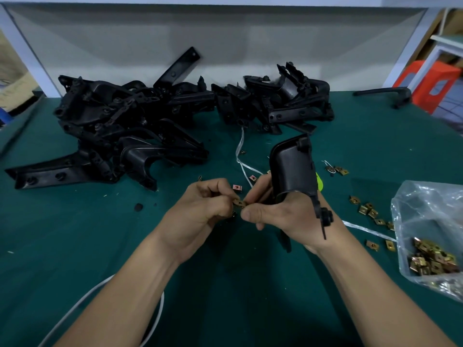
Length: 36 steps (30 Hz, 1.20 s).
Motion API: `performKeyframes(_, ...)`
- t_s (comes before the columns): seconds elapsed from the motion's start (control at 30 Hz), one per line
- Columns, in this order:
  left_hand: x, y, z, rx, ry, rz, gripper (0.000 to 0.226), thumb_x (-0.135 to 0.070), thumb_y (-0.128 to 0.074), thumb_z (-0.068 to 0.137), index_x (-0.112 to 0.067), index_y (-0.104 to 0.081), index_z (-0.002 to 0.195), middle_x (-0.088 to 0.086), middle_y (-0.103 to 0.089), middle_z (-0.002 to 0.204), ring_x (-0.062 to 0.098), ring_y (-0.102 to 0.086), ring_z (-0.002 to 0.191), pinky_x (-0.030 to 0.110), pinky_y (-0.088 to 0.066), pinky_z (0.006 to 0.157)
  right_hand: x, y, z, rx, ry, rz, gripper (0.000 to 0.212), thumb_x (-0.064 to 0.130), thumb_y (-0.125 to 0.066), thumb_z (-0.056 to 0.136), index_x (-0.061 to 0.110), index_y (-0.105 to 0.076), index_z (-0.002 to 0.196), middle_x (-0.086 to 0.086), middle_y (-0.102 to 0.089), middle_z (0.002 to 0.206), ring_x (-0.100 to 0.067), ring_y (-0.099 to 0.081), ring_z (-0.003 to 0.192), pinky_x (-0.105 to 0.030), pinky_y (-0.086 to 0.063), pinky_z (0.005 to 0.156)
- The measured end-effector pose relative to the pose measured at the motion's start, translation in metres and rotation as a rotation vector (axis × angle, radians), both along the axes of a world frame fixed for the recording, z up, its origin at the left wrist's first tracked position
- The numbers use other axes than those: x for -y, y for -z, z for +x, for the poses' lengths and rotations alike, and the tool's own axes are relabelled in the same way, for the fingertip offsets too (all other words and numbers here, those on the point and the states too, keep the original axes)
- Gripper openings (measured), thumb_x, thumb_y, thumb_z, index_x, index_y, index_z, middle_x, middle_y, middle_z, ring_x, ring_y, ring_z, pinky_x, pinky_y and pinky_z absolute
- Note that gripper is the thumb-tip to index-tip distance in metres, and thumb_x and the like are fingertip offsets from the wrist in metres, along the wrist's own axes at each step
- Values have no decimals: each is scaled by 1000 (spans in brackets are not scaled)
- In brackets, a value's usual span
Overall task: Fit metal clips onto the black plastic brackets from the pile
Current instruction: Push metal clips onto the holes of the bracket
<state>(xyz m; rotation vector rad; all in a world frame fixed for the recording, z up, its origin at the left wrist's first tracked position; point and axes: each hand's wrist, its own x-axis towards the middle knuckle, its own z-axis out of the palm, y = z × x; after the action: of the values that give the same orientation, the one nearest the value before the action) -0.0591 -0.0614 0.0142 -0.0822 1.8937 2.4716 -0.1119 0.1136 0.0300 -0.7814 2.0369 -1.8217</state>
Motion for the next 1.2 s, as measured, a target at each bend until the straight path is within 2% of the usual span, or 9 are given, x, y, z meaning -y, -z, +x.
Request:
performKeyframes(0.1, 0, -1, 0, 6, 15, -6, 16, -8, -64, 49, -5, -58, 63, 15, -45, 74, 33, -34, 84, 41, -31, 74, -1, 0, 0, 4, -24, -6, 18, 33, -86, 66, 24, -73, 74, -11, -68, 65, -22, -64, 52, -26, -52, 59)
performKeyframes(0.23, 2, -1, 2, -3, 45, -10, 20, -8, -64, 47, -2, -55, 65, 13, -48, 69, 33, -36, 75, 43, -29, 74, -1, -2, 2, 96, -82, -39, 16, 21, -88, 66, 22, -74, 72, -7, -69, 70, -22, -61, 53, -27, -52, 57)
performKeyframes(0.4, -1, -2, 3, -14, 87, 2, 20, -5, -63, 50, 1, -51, 65, 34, -40, 77, 67, -31, 80, 51, -21, 79, -3, -9, 4, 201, -147, -89, 18, 2, -80, 67, 19, -75, 69, -3, -67, 64, -16, -59, 51, -25, -51, 54)
performKeyframes(0.67, 0, -3, 1, -44, 83, 81, 20, -3, -63, 49, 2, -52, 64, 43, -36, 74, 76, -28, 79, 52, -22, 82, 8, -11, 11, 234, -79, -154, 18, 1, -75, 63, 19, -72, 62, 0, -64, 61, -13, -55, 47, -23, -46, 49)
performKeyframes(0.77, 0, 0, 1, -94, 55, 50, 20, -3, -65, 50, 4, -54, 66, 29, -41, 73, 69, -34, 77, 52, -24, 81, 7, -9, 10, 257, -71, -176, 21, -2, -74, 62, 19, -72, 60, 1, -64, 59, -11, -56, 48, -22, -46, 47)
performKeyframes(0.9, 1, -2, 2, -84, 93, 56, 16, -3, -65, 50, 0, -59, 64, 39, -42, 73, 67, -37, 77, 52, -26, 81, 2, -11, 7, 228, -141, -185, 25, -5, -75, 64, 20, -73, 63, 2, -65, 61, -10, -60, 51, -22, -49, 49)
performKeyframes(1.0, 0, -2, 5, -96, 157, 36, 9, -6, -66, 51, -10, -67, 59, 12, -54, 63, 33, -51, 71, 34, -41, 70, 6, -7, 6, 133, -54, -148, 30, -9, -76, 70, 20, -73, 66, 0, -64, 63, -12, -60, 58, -23, -51, 55)
performKeyframes(1.07, -9, -2, 10, -105, 182, -59, 12, -5, -66, 53, -16, -71, 57, 2, -54, 58, 20, -51, 74, 24, -41, 69, 6, -6, 4, 115, 23, -156, 33, -15, -73, 76, 18, -71, 68, -1, -64, 65, -11, -61, 61, -22, -50, 56)
performKeyframes(1.2, -19, 3, 3, -75, -122, -127, 22, 2, -63, 61, -18, -71, 59, -3, -59, 60, 7, -49, 60, 15, -40, 58, 0, -8, -2, 2, 218, -38, 19, 2, -76, 71, 19, -70, 67, -4, -66, 63, -16, -63, 54, -22, -49, 52)
